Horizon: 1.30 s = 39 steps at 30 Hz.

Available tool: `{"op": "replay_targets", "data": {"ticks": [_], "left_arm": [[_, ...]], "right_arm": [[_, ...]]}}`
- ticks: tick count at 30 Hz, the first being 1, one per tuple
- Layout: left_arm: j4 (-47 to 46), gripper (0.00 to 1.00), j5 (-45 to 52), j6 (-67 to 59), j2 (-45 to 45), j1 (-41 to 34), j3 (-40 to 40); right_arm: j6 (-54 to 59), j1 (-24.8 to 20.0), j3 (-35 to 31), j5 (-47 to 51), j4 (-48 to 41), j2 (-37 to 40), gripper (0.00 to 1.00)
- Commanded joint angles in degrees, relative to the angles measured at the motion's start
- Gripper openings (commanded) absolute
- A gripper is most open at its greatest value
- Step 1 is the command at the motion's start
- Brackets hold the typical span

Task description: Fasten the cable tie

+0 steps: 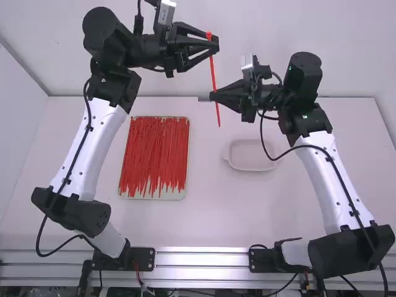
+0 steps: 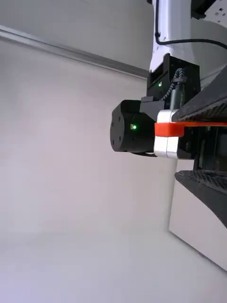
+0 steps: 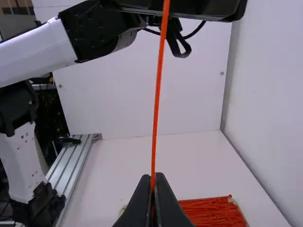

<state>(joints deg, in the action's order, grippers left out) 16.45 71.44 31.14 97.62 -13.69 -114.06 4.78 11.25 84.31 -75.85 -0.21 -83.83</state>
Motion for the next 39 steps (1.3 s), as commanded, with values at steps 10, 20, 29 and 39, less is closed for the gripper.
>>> {"op": "replay_targets", "data": {"ticks": [10, 20, 29, 39], "left_arm": [[0.83, 0.22, 0.96, 1.03, -0.33, 0.92, -0.94], [4.31, 0.16, 0.92, 3.19, -0.33, 1.36, -0.94], [4.83, 0.02, 1.01, 3.17, -0.33, 0.94, -0.94], [-0.79, 0.02, -2.56, 2.47, -0.31, 3.61, -0.94]], "right_arm": [[-0.46, 0.26, 1.16, 0.98, 1.7, -0.15, 0.0], [-0.48, 0.28, 1.16, 2.43, 1.53, -0.15, 0.0], [-0.5, 0.04, 1.16, 2.64, 1.79, -0.15, 0.0], [-0.59, -0.46, 1.16, 4.0, 0.44, -0.17, 0.99]]}}
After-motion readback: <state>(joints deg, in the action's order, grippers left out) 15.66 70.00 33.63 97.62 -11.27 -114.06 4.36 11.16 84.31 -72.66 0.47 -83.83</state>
